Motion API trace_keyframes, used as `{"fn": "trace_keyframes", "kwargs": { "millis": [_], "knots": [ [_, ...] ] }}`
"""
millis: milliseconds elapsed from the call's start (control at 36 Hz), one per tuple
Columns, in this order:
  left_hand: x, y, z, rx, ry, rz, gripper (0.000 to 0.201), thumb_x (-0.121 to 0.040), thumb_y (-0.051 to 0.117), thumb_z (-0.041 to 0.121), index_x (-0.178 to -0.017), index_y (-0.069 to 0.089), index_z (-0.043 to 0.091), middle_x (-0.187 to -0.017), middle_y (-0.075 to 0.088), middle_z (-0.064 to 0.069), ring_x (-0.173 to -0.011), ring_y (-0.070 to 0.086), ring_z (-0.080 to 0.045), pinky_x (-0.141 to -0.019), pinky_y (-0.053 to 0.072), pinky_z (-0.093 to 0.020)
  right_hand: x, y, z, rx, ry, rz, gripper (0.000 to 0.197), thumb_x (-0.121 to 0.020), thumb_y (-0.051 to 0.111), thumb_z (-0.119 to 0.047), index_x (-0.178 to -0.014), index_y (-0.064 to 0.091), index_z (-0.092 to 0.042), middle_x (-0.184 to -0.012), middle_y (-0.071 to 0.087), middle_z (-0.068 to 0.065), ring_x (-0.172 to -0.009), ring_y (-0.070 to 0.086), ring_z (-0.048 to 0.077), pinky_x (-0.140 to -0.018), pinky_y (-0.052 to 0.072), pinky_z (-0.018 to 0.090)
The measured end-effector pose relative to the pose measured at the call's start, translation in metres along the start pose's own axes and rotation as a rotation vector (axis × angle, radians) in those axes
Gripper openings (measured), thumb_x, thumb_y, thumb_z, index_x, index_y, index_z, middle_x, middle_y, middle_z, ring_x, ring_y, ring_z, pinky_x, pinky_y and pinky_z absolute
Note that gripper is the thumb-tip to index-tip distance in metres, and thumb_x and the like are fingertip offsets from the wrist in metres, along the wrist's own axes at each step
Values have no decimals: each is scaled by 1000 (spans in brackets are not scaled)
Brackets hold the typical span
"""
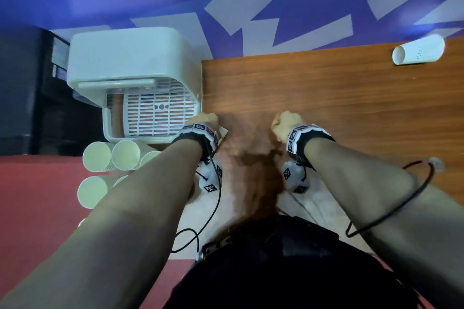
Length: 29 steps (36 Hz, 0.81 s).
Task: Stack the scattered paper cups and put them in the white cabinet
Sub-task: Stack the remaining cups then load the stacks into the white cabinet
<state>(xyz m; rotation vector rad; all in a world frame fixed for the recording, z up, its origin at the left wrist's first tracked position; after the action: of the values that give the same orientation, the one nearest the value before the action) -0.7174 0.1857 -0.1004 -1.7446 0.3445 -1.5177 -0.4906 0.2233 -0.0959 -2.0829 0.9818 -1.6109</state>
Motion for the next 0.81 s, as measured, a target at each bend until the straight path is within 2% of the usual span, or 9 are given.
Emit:
{"fn": "trace_keyframes", "kwargs": {
  "millis": [83,139,222,278,333,444,556,667,806],
  "knots": [
    [3,-4,6,-13,38,-24,22,-85,64,14,-100,65,-1,-74,57,-7,-75,62,-28,-71,54,-35,1,0,4,7,14,-5,26,-89,44,-10,-89,69,-6,-83,72,13,-81,70,28,-80,59,39],
    [10,-11,10,-30,52,-13,10,-82,62,14,-84,59,5,-66,52,-5,-66,58,-25,-63,52,-31,4,-3,8,1,19,4,26,-88,44,-11,-86,69,-6,-80,72,12,-79,70,28,-79,60,40],
    [20,-21,15,-7,72,28,5,-79,61,14,-81,62,9,-68,58,-6,-63,54,-23,-60,49,-28,10,-8,14,-13,21,33,24,-89,46,-16,-78,67,-10,-76,72,10,-75,70,27,-79,60,39],
    [21,-21,20,10,90,-7,18,-78,65,15,-93,70,5,-84,70,-14,-67,57,-22,-63,49,-28,19,-15,19,-27,16,60,25,-91,48,-19,-79,68,-12,-75,72,9,-74,70,27,-77,60,39],
    [25,-29,34,11,132,23,23,-81,66,25,-97,69,8,-93,71,-14,-78,65,-27,-68,53,-30,30,-23,29,-50,22,92,26,-93,46,-20,-85,69,-10,-76,72,10,-73,71,27,-76,61,39],
    [37,-46,77,-55,215,123,17,-84,66,25,-89,65,8,-87,68,-13,-74,64,-28,-66,53,-30,51,-44,61,-64,70,205,33,-97,42,-30,-85,63,-8,-81,70,12,-72,69,26,-75,60,39],
    [55,-40,129,-115,290,170,22,-80,68,21,-98,68,9,-85,68,-12,-70,65,-29,-65,56,-34,72,-54,109,-50,150,212,31,-99,46,-28,-84,62,-6,-86,66,14,-78,68,31,-75,59,39],
    [67,-24,178,-133,346,119,21,-86,64,19,-102,65,7,-88,66,-10,-75,64,-30,-62,51,-33,86,-60,170,-68,260,206,22,-95,51,-21,-96,66,-4,-85,61,14,-74,60,31,-71,53,35],
    [69,-14,230,-162,366,104,17,-88,63,18,-102,62,9,-91,64,-10,-79,64,-31,-65,51,-34,82,-76,220,-60,293,210,24,-95,50,-18,-76,57,-6,-84,63,16,-71,59,31,-65,48,32]
  ]
}}
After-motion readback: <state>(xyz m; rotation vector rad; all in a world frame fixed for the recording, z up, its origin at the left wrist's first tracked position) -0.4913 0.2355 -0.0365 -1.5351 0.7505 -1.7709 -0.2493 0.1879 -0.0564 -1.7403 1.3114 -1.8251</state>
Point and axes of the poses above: each hand's wrist, its own x-axis away from the middle knuckle, its own y-axis out of the palm, z = x × y, the point moved 8 cm from there along -x, towards the middle knuckle
